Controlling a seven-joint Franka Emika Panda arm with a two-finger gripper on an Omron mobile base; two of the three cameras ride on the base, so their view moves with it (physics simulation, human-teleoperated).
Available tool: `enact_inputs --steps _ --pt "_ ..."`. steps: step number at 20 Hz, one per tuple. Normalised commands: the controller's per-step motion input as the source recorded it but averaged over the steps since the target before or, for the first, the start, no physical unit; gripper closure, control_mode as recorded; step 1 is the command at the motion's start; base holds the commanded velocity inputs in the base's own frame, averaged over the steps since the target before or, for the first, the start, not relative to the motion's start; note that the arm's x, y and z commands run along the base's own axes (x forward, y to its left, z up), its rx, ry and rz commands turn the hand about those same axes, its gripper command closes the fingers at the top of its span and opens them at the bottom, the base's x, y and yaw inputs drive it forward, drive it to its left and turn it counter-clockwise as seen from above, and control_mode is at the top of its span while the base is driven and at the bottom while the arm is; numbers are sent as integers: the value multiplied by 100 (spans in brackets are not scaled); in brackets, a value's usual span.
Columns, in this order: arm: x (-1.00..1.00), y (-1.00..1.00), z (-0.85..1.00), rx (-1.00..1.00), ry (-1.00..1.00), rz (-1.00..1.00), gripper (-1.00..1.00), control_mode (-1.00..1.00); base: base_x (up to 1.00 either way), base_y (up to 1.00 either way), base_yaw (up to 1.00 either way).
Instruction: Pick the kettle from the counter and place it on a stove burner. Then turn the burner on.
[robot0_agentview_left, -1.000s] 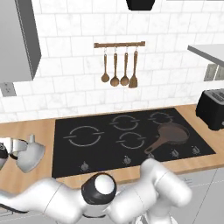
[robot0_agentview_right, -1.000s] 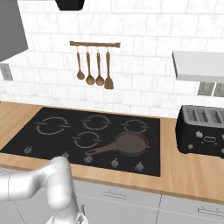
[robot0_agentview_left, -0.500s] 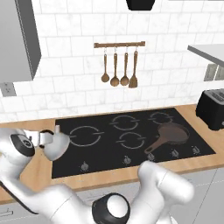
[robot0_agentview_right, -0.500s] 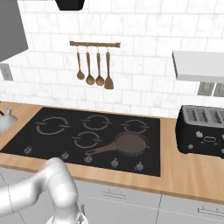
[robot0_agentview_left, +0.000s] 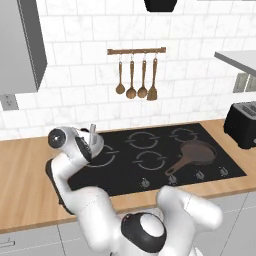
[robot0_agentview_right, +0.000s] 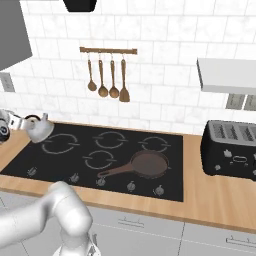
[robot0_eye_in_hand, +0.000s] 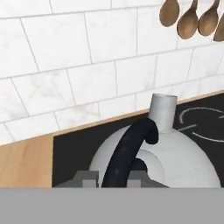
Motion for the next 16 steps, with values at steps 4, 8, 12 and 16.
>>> enact_inputs --steps 4,8,12,16 --pt "70 -79 -3 41 0 25 100 -100 0 0 0" --pt "31 -30 -7 29 8 11 100 -100 0 0 0" --pt "12 0 -5 -1 8 0 100 -100 0 0 0" --pt "30 0 -27 -8 18 0 100 -100 0 0 0"
